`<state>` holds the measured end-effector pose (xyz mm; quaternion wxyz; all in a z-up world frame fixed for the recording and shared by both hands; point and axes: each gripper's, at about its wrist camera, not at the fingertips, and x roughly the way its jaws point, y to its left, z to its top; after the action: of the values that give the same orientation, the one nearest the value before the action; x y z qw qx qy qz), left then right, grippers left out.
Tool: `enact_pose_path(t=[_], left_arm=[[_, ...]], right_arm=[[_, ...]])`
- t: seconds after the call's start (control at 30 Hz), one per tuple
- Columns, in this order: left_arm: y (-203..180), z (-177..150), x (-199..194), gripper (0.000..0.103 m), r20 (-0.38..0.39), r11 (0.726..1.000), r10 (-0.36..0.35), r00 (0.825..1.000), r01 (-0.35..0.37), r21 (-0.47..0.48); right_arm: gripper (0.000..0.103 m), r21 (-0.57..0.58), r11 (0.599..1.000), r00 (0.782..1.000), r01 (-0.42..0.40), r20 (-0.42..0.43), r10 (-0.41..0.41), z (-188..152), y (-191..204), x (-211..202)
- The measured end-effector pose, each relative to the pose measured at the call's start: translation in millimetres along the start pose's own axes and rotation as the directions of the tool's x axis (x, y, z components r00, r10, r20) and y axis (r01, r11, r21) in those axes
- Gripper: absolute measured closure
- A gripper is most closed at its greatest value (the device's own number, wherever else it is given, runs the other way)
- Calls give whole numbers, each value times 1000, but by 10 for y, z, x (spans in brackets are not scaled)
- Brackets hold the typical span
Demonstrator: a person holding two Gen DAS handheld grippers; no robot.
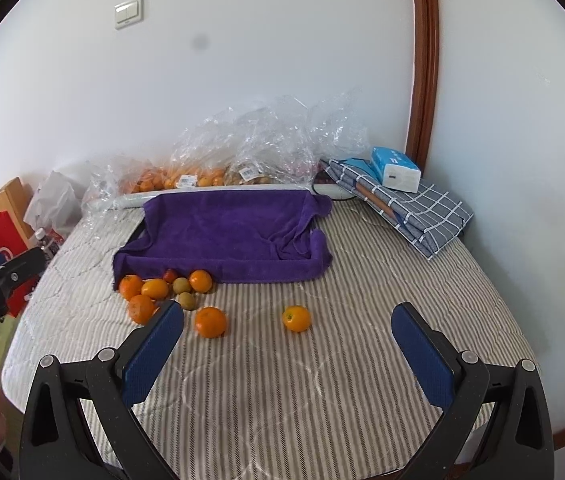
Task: Organize fruits
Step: 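Grasp the lone orange with the right gripper while the left grasps a large stemmed orange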
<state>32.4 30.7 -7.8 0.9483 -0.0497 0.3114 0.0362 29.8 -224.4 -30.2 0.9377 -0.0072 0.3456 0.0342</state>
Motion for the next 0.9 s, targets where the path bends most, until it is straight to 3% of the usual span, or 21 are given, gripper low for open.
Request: enact_pose_path(t=[0.17, 0.33, 0.57, 0.7, 0.87, 0.9], left_arm=[[180, -62, 251, 0, -21, 999, 32, 999, -33, -25], [332, -89, 570, 0, -78, 1000, 7, 997, -9, -24], [487, -221, 1076, 8, -182, 999, -18, 983, 11, -41], [488, -288, 1245, 8, -197, 1000, -21, 980, 17, -23], [522, -359, 1422, 8, -230, 996, -73, 970, 61, -62], [517, -370, 1445, 8, -234, 995, -89, 968, 75, -68]], right_arm=[[5, 1, 1000, 999, -11, -38, 12, -15, -85, 335], [11, 71, 996, 991, -50, -123, 58, -122, -227, 820], [38, 36, 998, 988, -60, -144, 64, -300, -210, 1328], [48, 31, 997, 982, -64, -174, 68, -370, -201, 1593], [63, 65, 994, 966, -87, -237, 100, -458, -214, 1865], [67, 60, 995, 972, -77, -218, 88, -467, -202, 1858]])
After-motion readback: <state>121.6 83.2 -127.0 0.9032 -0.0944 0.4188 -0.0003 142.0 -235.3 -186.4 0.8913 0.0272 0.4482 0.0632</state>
